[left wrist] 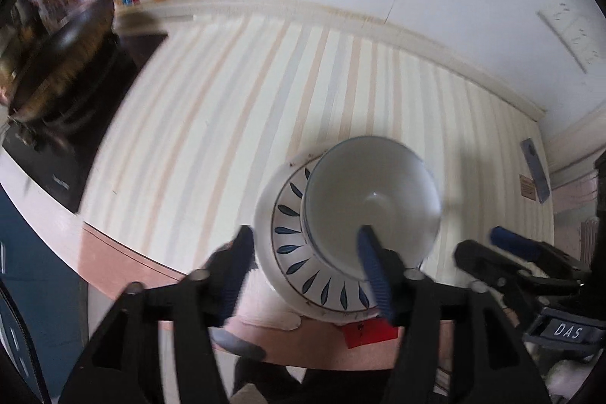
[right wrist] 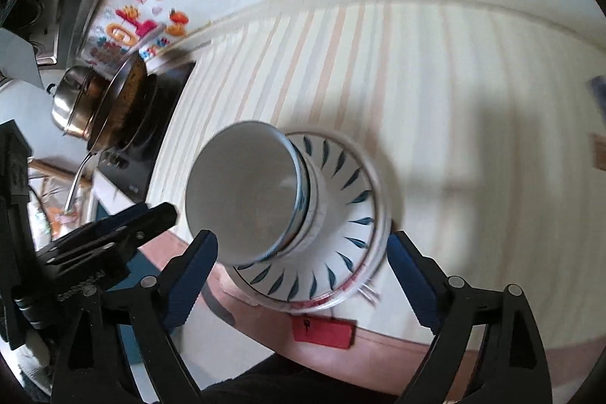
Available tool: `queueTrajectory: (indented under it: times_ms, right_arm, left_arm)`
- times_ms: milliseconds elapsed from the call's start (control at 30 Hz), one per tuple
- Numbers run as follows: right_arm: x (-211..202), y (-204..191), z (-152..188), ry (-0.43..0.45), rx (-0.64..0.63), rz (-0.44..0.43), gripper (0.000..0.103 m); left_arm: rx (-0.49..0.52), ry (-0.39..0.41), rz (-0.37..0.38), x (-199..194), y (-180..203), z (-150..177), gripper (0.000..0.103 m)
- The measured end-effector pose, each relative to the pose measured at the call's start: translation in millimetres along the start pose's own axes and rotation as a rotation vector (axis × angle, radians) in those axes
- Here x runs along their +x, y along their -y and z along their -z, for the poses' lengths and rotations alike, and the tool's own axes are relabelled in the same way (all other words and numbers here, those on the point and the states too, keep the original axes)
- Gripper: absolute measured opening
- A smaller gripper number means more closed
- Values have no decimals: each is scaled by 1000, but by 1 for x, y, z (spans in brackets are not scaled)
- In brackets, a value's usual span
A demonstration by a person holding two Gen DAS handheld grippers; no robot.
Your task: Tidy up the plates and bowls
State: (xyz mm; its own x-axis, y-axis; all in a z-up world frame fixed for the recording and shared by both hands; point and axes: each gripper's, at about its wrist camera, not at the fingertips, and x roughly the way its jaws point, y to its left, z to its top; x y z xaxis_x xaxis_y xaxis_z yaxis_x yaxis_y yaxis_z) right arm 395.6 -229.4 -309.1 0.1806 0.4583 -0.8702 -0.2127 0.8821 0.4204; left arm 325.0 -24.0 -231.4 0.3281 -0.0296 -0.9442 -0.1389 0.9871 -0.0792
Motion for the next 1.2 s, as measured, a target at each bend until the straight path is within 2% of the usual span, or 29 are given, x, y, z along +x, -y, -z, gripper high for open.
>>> queueTrajectory:
  times_ms: [100, 200, 533, 700, 900, 1200]
  right_arm:
    - [-33, -17, 14, 89, -10, 84, 96]
    - [-64, -37, 33, 167, 1, 146, 96]
    - [-160, -114, 114, 379, -2, 208, 98]
    - [-195, -151, 162, 434, 6, 244, 99]
    - [-229, -179, 215, 471, 11, 272, 99]
    - [-267, -198, 263, 520, -21, 312, 100]
  left_arm:
    - [45, 74, -10, -28, -3, 9, 89]
    - [77, 130, -14, -55, -10, 21, 91]
    - [148, 303, 8, -149, -36, 74, 91]
    - [169, 339, 16, -192, -50, 107, 91]
    - [168, 375, 26, -226, -63, 141, 91]
    - [158, 435, -1, -259, -64, 176, 91]
